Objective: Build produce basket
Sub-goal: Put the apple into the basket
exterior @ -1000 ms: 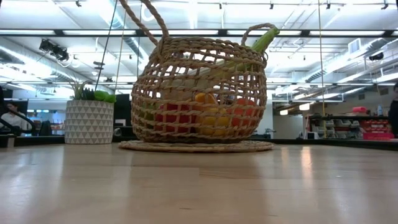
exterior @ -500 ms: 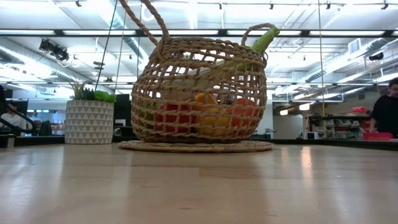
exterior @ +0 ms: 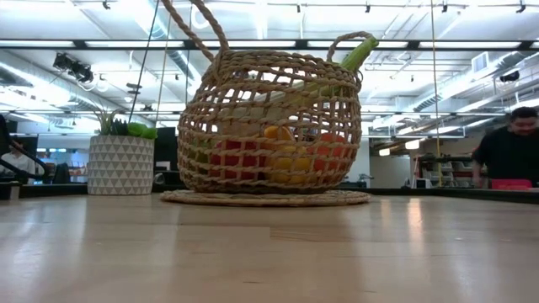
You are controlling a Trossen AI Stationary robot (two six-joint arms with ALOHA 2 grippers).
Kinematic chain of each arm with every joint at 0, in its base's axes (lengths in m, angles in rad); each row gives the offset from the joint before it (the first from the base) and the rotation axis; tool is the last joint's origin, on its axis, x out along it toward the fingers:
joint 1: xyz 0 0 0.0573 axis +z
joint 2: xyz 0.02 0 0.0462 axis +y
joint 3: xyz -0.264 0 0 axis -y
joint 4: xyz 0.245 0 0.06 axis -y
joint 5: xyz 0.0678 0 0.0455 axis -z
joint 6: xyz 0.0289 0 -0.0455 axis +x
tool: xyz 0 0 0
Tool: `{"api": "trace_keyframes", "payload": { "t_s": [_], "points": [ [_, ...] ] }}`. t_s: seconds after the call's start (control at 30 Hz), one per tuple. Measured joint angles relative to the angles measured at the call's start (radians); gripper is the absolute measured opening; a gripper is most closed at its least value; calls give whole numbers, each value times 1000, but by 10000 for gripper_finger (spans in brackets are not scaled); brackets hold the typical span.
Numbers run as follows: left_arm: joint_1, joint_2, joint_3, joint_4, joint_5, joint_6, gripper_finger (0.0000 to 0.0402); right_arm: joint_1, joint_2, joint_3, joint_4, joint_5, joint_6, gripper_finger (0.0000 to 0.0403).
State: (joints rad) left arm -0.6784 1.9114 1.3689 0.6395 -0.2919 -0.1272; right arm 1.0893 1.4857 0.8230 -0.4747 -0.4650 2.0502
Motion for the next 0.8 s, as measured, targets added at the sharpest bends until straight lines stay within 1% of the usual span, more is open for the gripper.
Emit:
{"api": "trace_keyframes", "payload": {
  "t_s": [0.2,0.4,0.47,0.57,0.63,0.7,0.8],
  "points": [
    [0,0,0,0,-4,0,354,-4,0,0,-15,16,-8,235],
    [0,0,0,0,-4,0,354,-21,6,-4,-51,41,-78,235],
    [0,0,0,0,-3,0,354,-38,6,-4,-38,47,-117,235],
    [0,0,0,1,-3,0,354,-69,13,-4,22,83,-166,235],
    [0,0,0,2,-3,0,354,-86,10,-6,21,53,-233,235],
    [0,0,0,2,-3,0,354,-103,9,-3,43,48,-306,235],
    [0,0,0,4,-3,0,354,-110,8,-4,26,29,-328,234]
  ]
}}
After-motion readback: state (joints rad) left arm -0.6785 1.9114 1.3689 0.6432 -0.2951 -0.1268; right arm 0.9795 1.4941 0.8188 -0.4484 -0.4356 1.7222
